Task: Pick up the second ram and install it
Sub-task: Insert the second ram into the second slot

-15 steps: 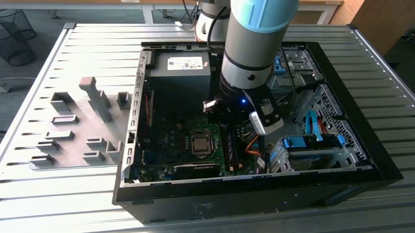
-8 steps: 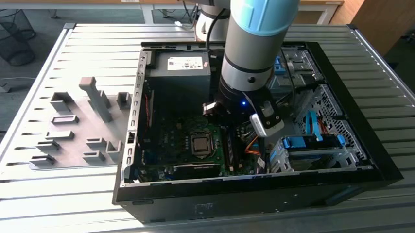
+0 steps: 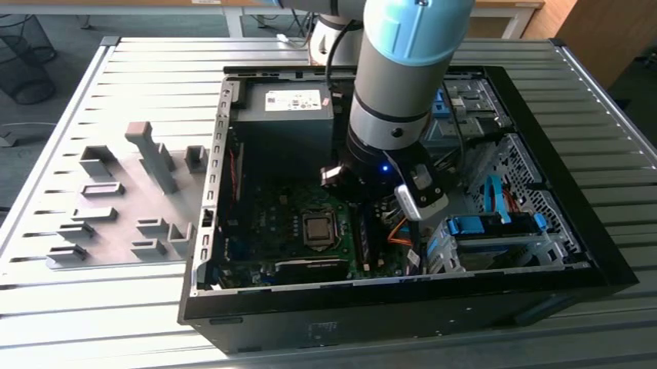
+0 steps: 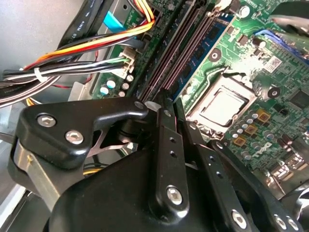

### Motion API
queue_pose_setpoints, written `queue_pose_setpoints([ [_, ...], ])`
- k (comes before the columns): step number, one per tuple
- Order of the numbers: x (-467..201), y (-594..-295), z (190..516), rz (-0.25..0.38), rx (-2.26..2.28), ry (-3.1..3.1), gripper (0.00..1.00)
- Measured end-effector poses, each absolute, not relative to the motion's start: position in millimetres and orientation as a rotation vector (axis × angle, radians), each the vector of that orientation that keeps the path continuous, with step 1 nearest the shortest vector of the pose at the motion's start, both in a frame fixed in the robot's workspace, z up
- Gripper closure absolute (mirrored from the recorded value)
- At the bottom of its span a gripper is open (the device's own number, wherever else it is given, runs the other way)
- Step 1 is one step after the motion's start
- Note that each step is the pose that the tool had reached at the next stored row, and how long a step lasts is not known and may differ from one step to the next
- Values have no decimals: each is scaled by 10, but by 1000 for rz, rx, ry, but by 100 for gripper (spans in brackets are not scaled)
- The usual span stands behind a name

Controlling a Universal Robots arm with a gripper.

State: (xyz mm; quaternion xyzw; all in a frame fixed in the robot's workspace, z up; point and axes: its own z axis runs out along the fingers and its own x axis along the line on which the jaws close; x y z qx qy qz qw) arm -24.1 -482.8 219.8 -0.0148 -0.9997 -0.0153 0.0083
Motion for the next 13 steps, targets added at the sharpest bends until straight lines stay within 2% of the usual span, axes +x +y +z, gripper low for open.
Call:
queue_pose_setpoints([
  [13,-240,-4828,2154,-50,-42,-3124,86],
])
